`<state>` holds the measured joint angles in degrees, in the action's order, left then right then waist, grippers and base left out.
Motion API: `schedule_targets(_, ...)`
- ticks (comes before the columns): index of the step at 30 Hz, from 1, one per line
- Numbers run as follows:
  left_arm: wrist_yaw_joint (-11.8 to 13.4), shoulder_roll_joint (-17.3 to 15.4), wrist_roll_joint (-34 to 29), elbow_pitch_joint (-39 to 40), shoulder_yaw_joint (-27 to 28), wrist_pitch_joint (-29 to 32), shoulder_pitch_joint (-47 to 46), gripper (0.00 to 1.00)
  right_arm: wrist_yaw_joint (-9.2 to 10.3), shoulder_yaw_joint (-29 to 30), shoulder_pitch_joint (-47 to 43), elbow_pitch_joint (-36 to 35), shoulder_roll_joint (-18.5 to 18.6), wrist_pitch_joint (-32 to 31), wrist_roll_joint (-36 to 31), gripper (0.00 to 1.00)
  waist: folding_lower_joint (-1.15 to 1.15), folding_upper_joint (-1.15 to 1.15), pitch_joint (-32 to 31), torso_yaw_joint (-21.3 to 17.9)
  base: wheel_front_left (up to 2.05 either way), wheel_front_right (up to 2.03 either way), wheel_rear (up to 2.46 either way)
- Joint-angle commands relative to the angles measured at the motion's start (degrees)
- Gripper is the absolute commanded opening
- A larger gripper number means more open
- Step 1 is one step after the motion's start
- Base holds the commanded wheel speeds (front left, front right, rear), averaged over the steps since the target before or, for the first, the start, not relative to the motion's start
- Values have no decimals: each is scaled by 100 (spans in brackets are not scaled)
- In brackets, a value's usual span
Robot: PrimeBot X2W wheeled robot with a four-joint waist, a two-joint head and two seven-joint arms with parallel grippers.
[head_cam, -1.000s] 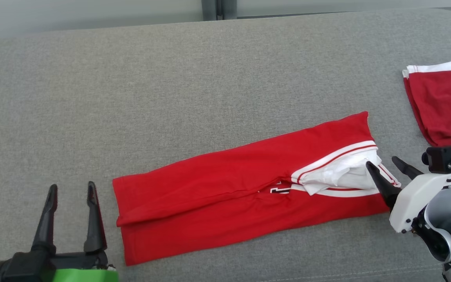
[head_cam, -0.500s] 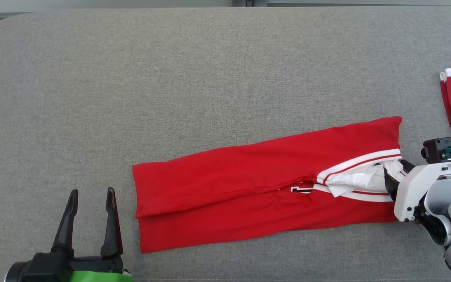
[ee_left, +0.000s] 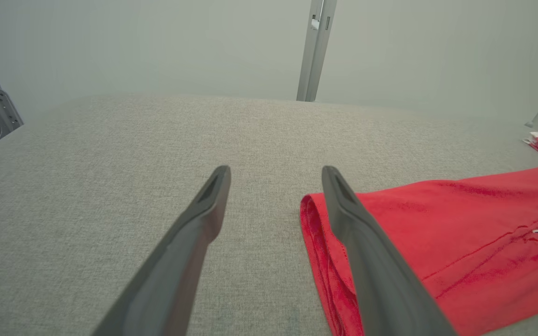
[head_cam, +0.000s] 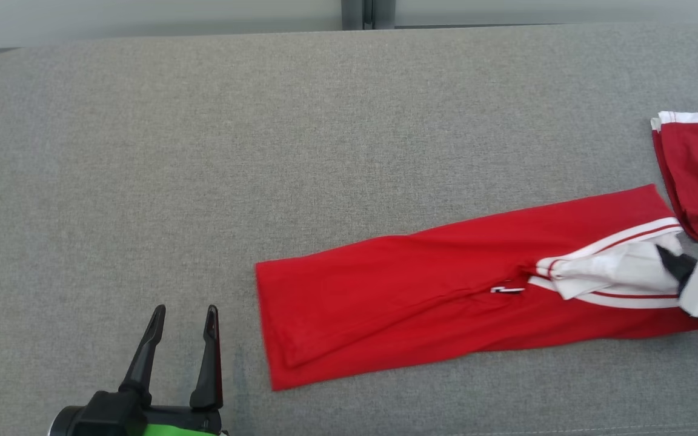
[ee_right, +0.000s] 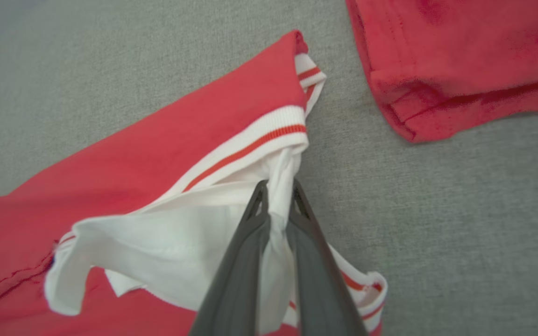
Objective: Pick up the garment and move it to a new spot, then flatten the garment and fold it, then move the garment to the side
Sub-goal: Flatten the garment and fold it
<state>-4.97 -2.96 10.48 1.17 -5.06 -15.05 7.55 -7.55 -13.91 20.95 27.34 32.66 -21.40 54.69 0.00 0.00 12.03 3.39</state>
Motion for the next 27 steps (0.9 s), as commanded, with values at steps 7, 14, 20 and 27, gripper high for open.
schedule_targets(7,46,-2,106,-90,-159,-13,143,100,11,680,-194,-86,957,-337,321,0,0,0,-320,-79,0,0,0)
schedule_targets(14,26,-1,63,-65,-102,-13,161,100,7,788,-388,-1575,896,-739,717,0,0,0,-378,-174,0,0,0)
schedule_targets(20,-152,-3,-296,-152,-112,-14,-89,100,7,-50,-472,-3025,54,-916,175,0,0,0,-334,-291,0,0,0)
schedule_targets(27,-208,-3,-446,-219,-193,-13,-151,100,7,-1242,-207,-2550,-1385,-682,-693,0,0,0,-326,-338,0,0,0)
